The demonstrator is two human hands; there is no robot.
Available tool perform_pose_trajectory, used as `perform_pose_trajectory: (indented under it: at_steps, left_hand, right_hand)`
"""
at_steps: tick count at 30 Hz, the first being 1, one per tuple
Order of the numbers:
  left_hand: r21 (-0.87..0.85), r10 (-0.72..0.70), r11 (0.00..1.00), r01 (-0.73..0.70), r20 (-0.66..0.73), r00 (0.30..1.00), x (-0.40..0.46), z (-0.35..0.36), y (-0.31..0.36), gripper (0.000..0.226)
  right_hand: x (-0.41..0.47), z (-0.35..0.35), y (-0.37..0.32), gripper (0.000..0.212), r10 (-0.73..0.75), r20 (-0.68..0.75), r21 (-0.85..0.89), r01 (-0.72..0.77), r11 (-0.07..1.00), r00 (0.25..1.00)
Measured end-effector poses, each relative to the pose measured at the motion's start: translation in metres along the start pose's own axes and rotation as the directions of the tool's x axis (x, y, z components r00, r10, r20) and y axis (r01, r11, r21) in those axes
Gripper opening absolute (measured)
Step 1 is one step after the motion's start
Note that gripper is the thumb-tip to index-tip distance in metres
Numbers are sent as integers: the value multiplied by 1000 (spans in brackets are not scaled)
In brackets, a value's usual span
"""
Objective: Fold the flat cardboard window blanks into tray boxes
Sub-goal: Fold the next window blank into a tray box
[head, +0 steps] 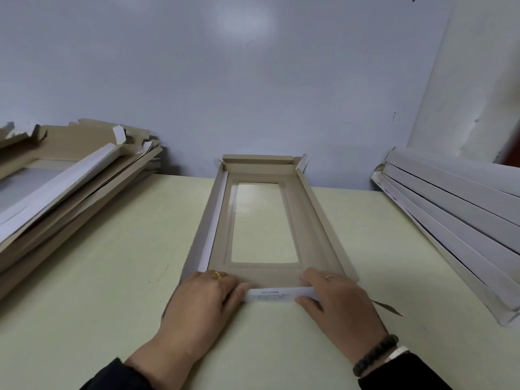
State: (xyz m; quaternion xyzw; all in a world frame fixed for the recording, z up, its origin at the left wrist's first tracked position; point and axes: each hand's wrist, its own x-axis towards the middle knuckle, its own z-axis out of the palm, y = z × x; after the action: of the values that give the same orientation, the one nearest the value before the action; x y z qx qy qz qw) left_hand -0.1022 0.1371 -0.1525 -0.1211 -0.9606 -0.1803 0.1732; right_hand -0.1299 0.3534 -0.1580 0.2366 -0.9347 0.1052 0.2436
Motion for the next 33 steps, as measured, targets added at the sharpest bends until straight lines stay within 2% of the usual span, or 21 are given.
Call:
perform_pose_trajectory:
  at_steps: [4,6,8,11,16,18,19,20,22,24,25,27,30,33]
  left_hand:
    - [11,-48,999,48,74,996,-4,-3,-1,70]
    - [-62,-53,996,59,94,994,-7,-4,-2,47]
    - [-24,-16,1000,20,137,990,-9,-4,-1,34]
    - [-3,6,1000,-6,148,989,-8,-1,0,46]
    - [-29,107,994,-106,62,992,-4,-11,2,38]
    - [-105,90,990,-99,-88,992,-1,-27,-4,27]
    - [-148,36,987,-63,-177,984,-1,-34,-12,14]
    - [-175,-33,984,-6,-219,975,0,-40,-20,16]
    - [-185,-121,978,95,-133,984,-4,-49,-34,39]
    - [-224,-170,960,170,21,985,-12,-48,-45,50]
    - [-264,-201,940,218,87,976,-14,-47,-49,51]
    - [-419,-257,849,322,205,944,-18,-45,-54,45]
    - [-551,-266,732,400,309,913,-21,-49,-58,38]
    - [-571,-202,708,415,399,894,-22,-57,-66,33]
  right_hand:
    - [-5,0,-4,33,-26,6,-21,26,999,1000]
    - [-5,0,-6,38,-15,-10,32,16,999,1000]
    - [-3,-2,-10,42,-16,-16,83,17,996,1000]
    - [-1,-3,-14,32,-60,23,49,59,997,998]
    - [5,3,-16,32,-70,230,160,33,987,971]
    - [7,0,-20,19,-71,202,127,46,991,977]
    - [7,0,-20,18,-71,152,125,52,991,986]
    - [7,0,-21,26,-74,95,115,63,991,993]
    - [5,3,-21,30,-98,-2,73,98,993,995]
    - [5,0,-22,18,-126,-84,37,130,991,988]
    - [5,-1,-21,15,-129,-126,18,133,991,984]
    - [3,-7,-22,22,-157,-184,2,160,987,970]
    - [-5,-14,-18,27,-263,-208,16,272,962,942]
    - [-13,-23,-14,28,-333,-179,60,348,935,926]
